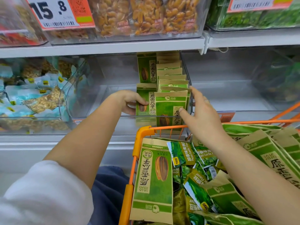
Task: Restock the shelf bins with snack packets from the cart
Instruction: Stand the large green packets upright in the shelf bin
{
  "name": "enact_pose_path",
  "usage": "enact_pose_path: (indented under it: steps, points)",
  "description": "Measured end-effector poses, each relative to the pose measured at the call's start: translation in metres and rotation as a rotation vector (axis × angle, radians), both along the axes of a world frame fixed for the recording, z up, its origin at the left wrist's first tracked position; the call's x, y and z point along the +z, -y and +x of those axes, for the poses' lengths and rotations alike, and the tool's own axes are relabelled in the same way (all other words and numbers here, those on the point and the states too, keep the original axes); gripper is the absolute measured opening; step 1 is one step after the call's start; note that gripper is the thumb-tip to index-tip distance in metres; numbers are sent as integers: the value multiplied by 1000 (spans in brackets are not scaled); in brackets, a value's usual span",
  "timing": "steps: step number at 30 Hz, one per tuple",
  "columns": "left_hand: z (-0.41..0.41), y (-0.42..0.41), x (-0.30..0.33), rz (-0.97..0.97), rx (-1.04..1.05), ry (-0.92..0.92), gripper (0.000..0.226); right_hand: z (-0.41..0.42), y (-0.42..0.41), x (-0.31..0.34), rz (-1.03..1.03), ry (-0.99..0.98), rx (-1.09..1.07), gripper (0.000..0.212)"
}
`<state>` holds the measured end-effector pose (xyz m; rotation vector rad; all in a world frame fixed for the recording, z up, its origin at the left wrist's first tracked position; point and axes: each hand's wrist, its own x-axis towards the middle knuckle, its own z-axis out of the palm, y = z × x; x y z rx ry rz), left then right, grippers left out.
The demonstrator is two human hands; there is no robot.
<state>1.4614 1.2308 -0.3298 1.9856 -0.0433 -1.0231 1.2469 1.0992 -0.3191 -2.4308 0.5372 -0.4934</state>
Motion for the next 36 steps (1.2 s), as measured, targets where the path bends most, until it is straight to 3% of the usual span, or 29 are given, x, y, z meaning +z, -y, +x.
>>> enact_pose_path:
  steps: [4,8,11,16,20,26,33,36]
  points:
    - [7,1,2,15,-39,51,8,-1,0,-1,1,-7,5,71]
    - [26,21,3,-35,92,390,47,0,0,0,-3,-2,-2,71]
    - [34,39,5,76,93,706,67,0,0,-1,-5,5,0,70]
    - [46,54,-3,30,189,1009,55,0,2,-2,4,26,3,69]
    - [51,56,-20,-4,222,905,59,1,1,-2,14,28,1,68]
    - [53,57,-27,-84,208,793,84,0,0,0,22,16,-9,68]
    - [59,60,-34,-232,188,697,65,-1,0,1,31,-2,-13,68]
    - [58,61,-32,-229,224,741,62,-1,-1,2,37,-4,-11,69]
